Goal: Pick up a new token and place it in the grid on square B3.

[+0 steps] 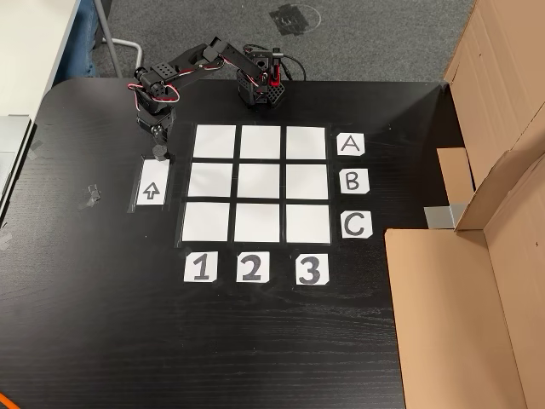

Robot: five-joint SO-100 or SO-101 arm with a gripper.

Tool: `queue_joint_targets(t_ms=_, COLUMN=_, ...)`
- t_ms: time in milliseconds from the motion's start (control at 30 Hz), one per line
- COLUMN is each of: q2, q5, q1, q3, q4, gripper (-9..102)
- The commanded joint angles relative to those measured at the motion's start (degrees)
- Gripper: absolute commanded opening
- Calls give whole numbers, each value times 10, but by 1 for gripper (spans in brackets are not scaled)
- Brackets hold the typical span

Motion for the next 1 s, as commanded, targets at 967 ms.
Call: queue_joint_targets(t_ms=967, q2=156, q5=-11, q1=110, q3=50, q4=18, gripper=0)
